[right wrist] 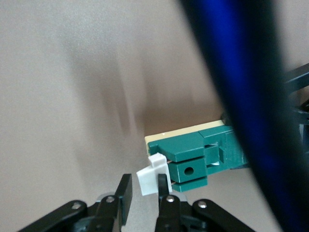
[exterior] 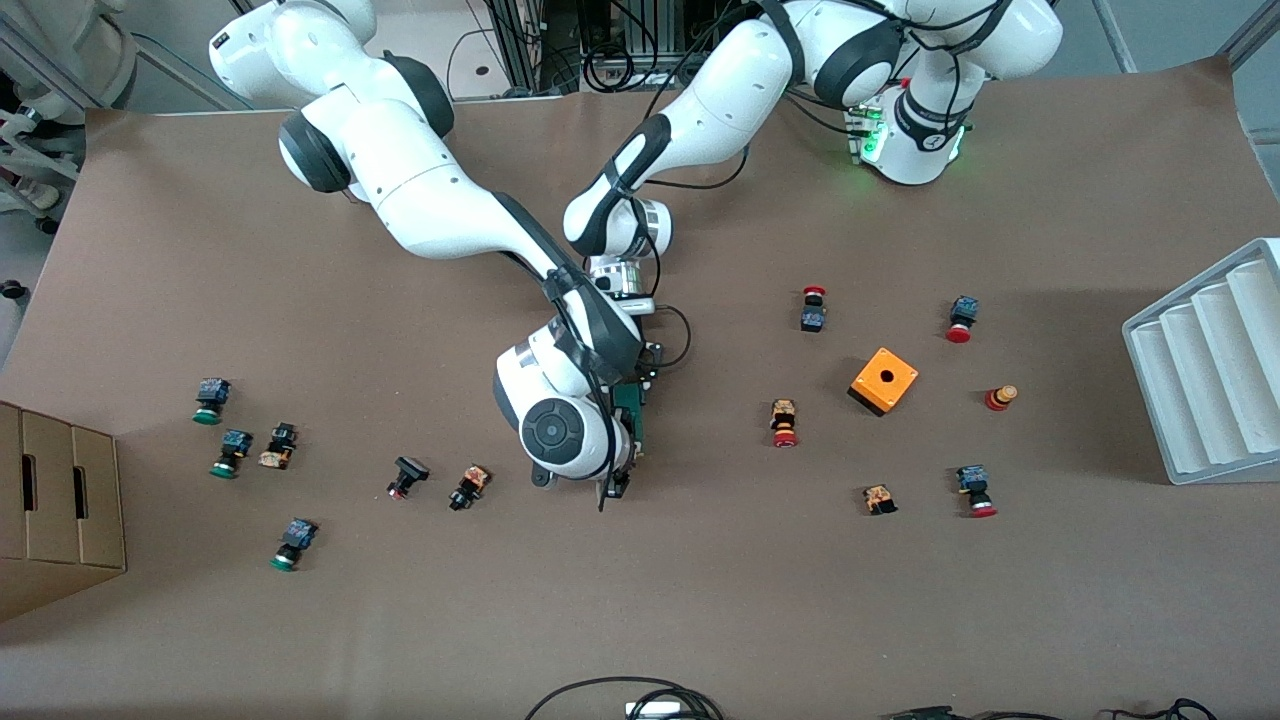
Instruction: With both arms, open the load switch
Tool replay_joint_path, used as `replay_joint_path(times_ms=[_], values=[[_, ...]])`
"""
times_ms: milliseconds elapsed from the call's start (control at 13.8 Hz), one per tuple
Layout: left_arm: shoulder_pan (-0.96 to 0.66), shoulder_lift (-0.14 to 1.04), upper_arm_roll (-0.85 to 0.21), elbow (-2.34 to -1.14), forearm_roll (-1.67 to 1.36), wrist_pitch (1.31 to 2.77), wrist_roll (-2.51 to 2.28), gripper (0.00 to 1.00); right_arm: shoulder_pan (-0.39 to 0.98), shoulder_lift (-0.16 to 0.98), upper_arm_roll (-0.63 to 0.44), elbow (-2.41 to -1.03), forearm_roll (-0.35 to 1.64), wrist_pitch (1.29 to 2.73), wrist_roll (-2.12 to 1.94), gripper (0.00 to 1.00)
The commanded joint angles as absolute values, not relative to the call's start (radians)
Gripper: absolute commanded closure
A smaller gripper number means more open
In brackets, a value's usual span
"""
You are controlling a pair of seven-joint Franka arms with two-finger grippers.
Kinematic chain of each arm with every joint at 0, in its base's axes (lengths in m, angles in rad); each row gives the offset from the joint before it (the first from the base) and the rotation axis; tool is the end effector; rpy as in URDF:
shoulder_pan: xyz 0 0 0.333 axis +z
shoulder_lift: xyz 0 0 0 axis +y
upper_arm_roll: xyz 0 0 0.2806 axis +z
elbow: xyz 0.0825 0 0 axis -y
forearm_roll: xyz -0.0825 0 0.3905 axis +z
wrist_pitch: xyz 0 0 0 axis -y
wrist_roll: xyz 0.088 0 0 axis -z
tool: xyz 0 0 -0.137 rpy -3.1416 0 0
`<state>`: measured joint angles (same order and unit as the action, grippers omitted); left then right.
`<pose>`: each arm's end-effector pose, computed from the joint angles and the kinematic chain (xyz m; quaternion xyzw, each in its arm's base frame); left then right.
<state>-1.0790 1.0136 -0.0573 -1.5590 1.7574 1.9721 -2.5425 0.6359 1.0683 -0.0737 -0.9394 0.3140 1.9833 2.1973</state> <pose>0.3560 -0.5475 0.0191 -0.7995 -0.0318 -0.5992 0.0260 0.6182 0.4443 0.1697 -0.6457 0.7555 0.1105 0.0097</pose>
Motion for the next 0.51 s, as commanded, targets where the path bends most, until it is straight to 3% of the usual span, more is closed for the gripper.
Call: replay_joint_path(times_ms=[0,436], values=[[-1.069,1.029,-0.061,-1.534,1.766,1.976,-2.525,0.47,0.632,1.094,-0.072,-0.925,0.344,1.990,2.220,0.72],[-1.069,1.028,-0.061,-1.534,1.766,1.977,-2.525,0.47,0.630,1.071,-0.054,-0.977,0.344,2.005,2.221,0.72]])
